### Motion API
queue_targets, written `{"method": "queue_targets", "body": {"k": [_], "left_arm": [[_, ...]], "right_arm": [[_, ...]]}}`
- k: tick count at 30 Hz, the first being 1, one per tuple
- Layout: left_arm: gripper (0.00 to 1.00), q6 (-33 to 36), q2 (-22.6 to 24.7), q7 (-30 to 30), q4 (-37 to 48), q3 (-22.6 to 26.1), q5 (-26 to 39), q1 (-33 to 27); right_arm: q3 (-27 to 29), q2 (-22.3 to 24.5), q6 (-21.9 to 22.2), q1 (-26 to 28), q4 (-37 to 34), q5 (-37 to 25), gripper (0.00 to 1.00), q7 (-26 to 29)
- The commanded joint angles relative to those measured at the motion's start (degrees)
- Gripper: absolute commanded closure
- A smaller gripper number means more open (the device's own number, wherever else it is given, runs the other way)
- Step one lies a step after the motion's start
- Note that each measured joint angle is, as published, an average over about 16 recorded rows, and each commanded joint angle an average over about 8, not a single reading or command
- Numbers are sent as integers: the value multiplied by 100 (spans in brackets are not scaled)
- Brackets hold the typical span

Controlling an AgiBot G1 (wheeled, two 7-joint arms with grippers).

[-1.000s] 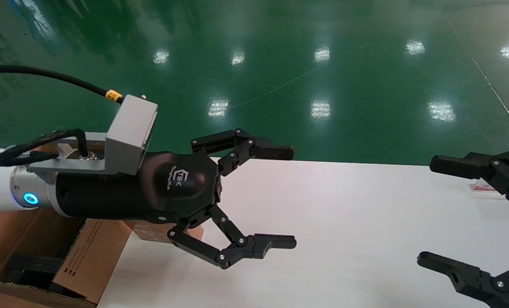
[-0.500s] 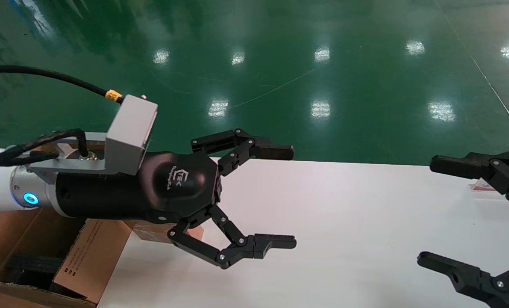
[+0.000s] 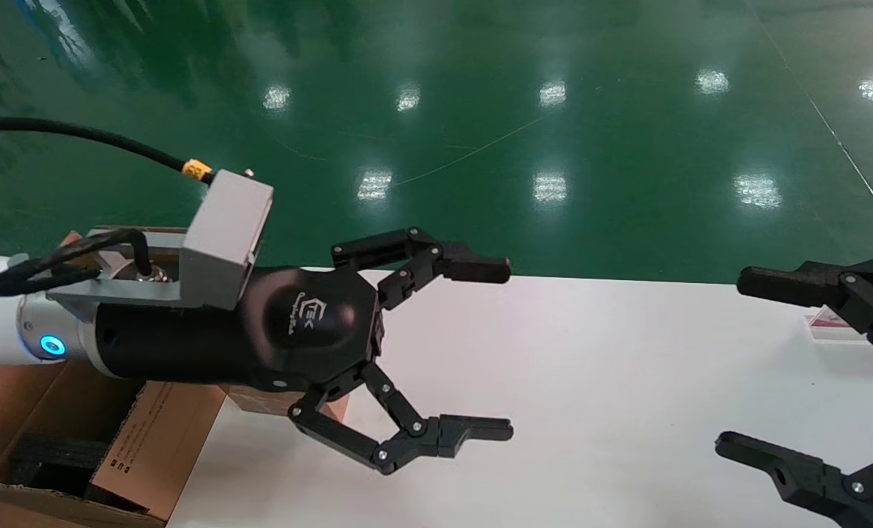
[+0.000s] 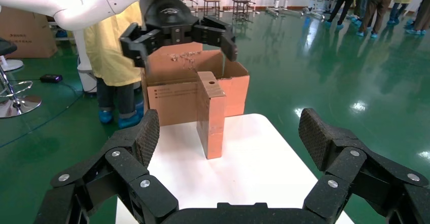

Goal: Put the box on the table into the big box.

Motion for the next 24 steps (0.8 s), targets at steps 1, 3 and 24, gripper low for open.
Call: {"method": "queue_targets", "body": {"k": [1, 3, 24], "left_arm": [[0, -4, -2, 1, 11, 1, 5, -1], [0, -5, -4, 0, 1, 2, 8, 1], [0, -2, -65, 55, 58, 42, 145, 47]], "right_arm": [[0, 0, 0, 0, 0, 0, 0, 0], [0, 0, 0, 0, 0, 0, 0, 0], [0, 0, 1, 0, -2, 0, 0, -1]]}}
